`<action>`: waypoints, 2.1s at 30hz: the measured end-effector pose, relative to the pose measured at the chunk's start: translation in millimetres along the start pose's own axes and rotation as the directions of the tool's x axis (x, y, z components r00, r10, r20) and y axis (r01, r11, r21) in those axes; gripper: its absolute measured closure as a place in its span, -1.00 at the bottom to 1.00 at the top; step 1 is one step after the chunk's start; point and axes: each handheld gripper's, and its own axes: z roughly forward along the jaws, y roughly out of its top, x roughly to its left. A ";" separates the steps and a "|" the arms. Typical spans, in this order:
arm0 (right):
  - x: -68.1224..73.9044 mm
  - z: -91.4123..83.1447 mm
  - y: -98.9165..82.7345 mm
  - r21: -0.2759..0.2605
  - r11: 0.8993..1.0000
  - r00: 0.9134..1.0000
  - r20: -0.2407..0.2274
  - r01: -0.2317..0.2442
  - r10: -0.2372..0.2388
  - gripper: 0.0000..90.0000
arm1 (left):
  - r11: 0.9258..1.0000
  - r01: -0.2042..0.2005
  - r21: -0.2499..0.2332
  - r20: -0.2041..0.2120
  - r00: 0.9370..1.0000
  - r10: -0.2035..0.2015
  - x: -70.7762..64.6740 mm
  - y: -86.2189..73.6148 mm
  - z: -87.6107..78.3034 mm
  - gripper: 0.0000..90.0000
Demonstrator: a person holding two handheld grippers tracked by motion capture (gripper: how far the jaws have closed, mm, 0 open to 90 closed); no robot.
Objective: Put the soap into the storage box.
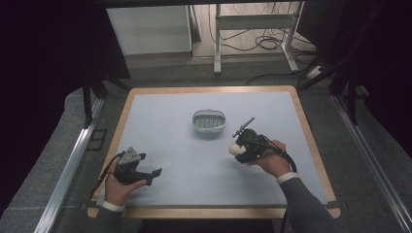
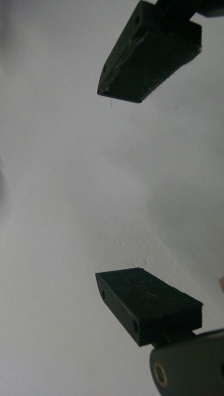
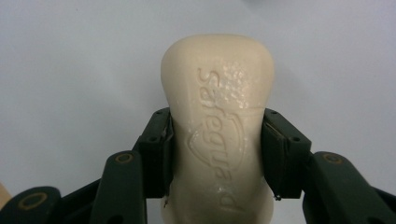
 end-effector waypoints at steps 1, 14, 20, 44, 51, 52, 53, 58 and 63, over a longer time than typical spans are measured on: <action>-0.4 -0.7 0.4 -0.007 1.000 1.000 -0.002 -0.005 0.005 0.10 | 1.000 0.001 -0.001 0.001 1.000 -0.001 0.0 0.0 -0.2 -0.76; -8.4 -3.0 14.1 -0.059 0.998 0.999 -0.026 0.029 -0.031 0.10 | 1.000 -0.002 0.003 0.003 1.000 0.002 0.0 -0.2 0.1 -0.76; -12.3 -3.1 22.0 -0.061 0.997 0.999 -0.033 0.038 -0.040 0.10 | 1.000 -0.001 0.003 -0.001 1.000 0.001 0.5 -0.4 -0.5 -0.76; -34.3 -8.6 49.7 -0.110 0.993 0.997 -0.047 0.050 -0.055 0.10 | 1.000 0.031 0.002 0.023 0.999 -0.031 5.4 -3.9 0.1 -0.75; -39.6 -10.0 58.0 -0.112 0.992 0.997 -0.047 0.050 -0.055 0.10 | 0.999 0.032 0.001 0.026 0.999 -0.032 5.5 -3.6 -0.5 -0.75; -40.3 -10.0 61.0 -0.115 0.992 0.997 -0.044 0.052 -0.057 0.10 | 1.000 0.030 0.002 0.027 0.999 -0.030 5.7 -3.6 -0.7 -0.75; -40.3 -10.0 61.0 -0.115 0.992 0.997 -0.044 0.052 -0.057 0.10 | 1.000 0.030 0.002 0.027 0.999 -0.030 5.7 -3.6 -0.7 -0.75; -41.4 -4.7 74.3 -0.107 0.992 0.997 -0.045 0.062 -0.067 0.10 | 0.999 0.039 -0.004 0.022 0.999 -0.039 9.2 -4.2 -3.7 -0.75; -43.3 0.6 85.5 -0.100 0.992 0.995 -0.050 0.077 -0.083 0.10 | 0.999 0.040 -0.004 0.024 0.999 -0.040 8.9 -4.4 -3.1 -0.75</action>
